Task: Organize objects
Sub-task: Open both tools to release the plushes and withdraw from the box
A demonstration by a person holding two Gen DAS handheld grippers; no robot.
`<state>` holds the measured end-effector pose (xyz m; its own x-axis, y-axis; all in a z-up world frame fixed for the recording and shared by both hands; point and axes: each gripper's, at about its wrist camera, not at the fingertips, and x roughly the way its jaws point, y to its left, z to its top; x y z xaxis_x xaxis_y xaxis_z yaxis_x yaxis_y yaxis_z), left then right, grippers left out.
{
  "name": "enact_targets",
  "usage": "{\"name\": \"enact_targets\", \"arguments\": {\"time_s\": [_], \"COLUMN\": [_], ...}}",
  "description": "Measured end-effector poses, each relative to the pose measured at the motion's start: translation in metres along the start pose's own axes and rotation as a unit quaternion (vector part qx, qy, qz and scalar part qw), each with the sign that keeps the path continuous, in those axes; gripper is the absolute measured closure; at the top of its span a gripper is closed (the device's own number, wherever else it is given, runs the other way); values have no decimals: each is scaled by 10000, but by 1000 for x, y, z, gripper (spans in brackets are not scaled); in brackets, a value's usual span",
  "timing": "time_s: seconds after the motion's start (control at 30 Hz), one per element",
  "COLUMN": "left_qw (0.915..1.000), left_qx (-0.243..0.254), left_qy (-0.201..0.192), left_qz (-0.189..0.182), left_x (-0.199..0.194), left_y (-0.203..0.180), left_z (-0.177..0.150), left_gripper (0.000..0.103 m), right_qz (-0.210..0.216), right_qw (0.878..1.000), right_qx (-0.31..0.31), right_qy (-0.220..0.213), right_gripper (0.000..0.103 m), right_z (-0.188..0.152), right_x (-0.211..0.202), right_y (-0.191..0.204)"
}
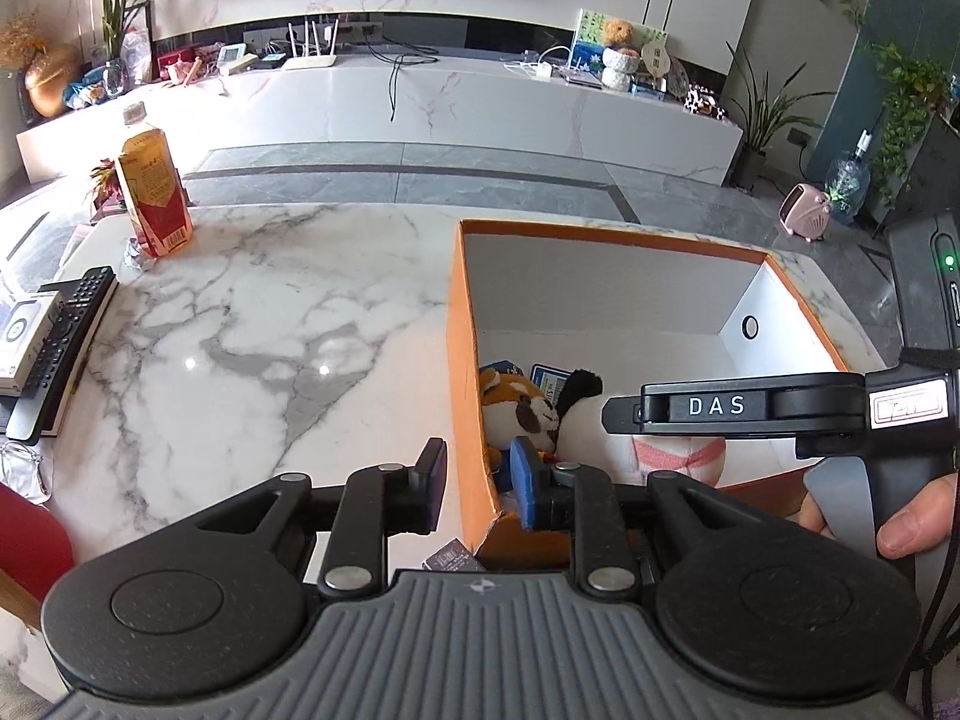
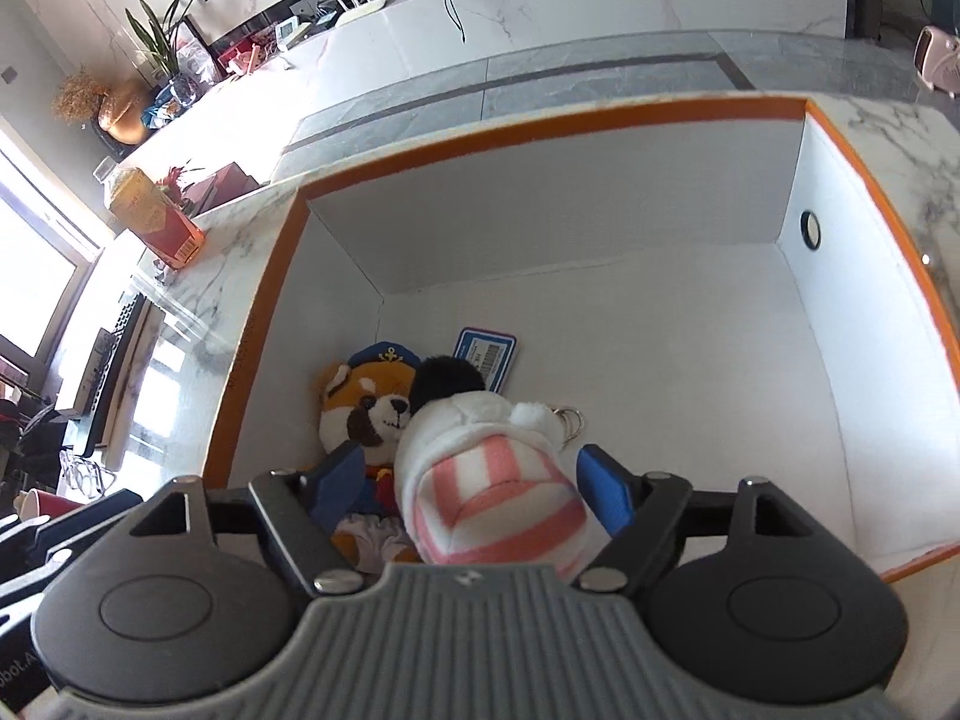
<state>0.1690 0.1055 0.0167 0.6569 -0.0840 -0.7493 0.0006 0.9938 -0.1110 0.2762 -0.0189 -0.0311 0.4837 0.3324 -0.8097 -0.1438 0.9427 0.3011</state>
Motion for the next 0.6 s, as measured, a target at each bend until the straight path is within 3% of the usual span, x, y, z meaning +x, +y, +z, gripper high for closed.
{"name": "enact_targets", "arguments": {"time_s": [0.3, 0.5, 0.6], "left_qw": [9998, 9993, 9988], "left_qx": [-160, -80, -55], "left_qy": [-46, 160, 297], "left_qz": [-125, -320, -393], "left_x": [-25, -28, -28], "left_y": [-1, -6, -9], "left_z": [-24, -49, -64], "left_gripper": [74, 74, 71], "right_qz": [-169, 134, 244], "right_qw": [9960, 9914, 9902], "right_qx": [-656, -950, -1002], "right_qy": [-588, -886, -946], "right_gripper": [19, 19, 24], "right_z": [-15, -39, -53], "right_x": [-46, -80, -95], "right_y": [11, 6, 1]}}
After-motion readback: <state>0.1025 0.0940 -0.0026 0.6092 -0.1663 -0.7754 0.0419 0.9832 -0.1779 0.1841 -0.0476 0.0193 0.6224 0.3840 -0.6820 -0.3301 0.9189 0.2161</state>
